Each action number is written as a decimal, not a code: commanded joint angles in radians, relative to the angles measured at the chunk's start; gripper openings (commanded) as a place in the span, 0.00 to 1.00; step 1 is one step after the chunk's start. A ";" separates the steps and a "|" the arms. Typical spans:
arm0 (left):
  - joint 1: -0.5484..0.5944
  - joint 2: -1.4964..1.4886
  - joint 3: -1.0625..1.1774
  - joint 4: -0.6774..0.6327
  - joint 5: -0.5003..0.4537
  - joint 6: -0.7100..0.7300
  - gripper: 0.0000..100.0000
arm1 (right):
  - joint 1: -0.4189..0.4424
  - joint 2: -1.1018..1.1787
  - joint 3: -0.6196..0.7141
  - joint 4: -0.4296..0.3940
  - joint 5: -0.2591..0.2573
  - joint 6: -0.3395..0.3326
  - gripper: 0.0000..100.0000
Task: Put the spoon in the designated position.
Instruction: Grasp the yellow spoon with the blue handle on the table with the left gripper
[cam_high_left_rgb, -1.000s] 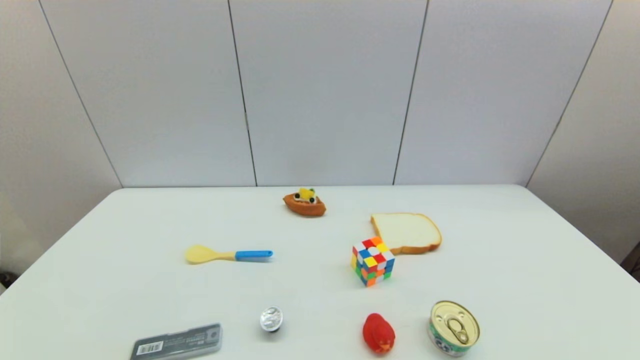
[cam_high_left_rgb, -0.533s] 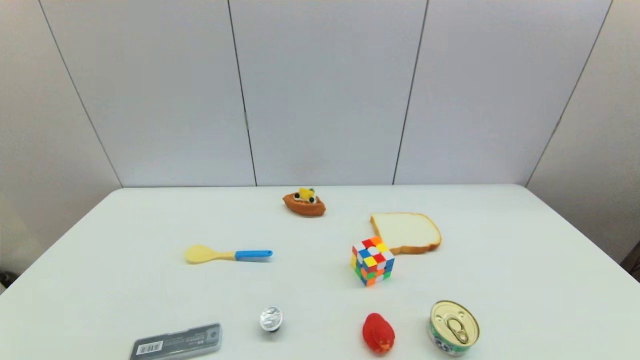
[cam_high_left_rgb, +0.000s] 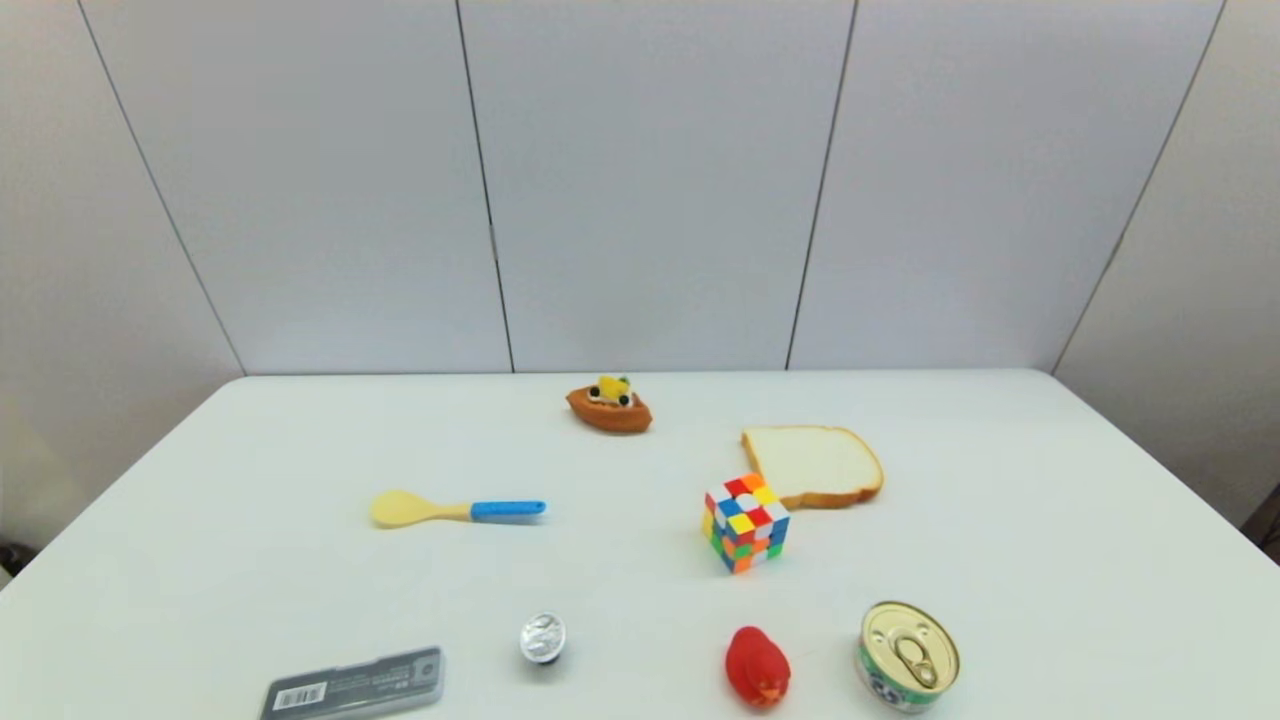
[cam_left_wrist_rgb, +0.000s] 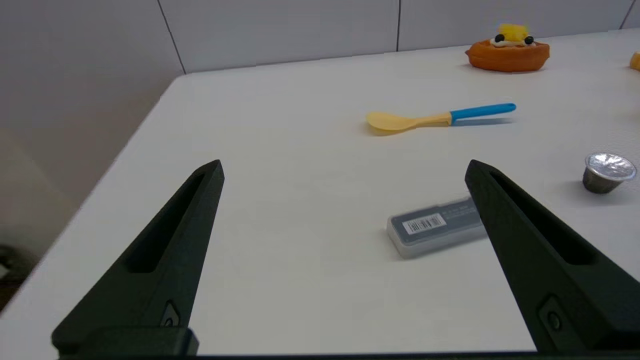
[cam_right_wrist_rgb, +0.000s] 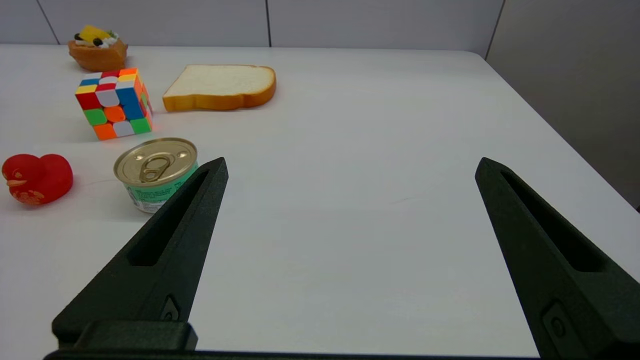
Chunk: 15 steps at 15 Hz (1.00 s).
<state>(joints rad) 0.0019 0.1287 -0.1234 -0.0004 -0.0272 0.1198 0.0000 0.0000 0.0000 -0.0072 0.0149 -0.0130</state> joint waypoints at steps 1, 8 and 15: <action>0.079 0.315 -0.205 0.011 -0.074 0.113 1.00 | 0.000 0.002 0.000 0.000 0.000 -0.001 1.00; 0.073 0.965 -0.607 0.028 -0.462 0.478 1.00 | 0.000 0.002 0.000 0.000 0.000 -0.001 1.00; 0.101 1.546 -0.930 0.231 -0.864 0.862 1.00 | 0.000 0.002 0.000 0.000 0.000 -0.001 1.00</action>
<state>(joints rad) 0.0755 1.3657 -0.9270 0.1149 -0.6864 0.7683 0.0000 0.0000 0.0000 -0.0072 0.0149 -0.0138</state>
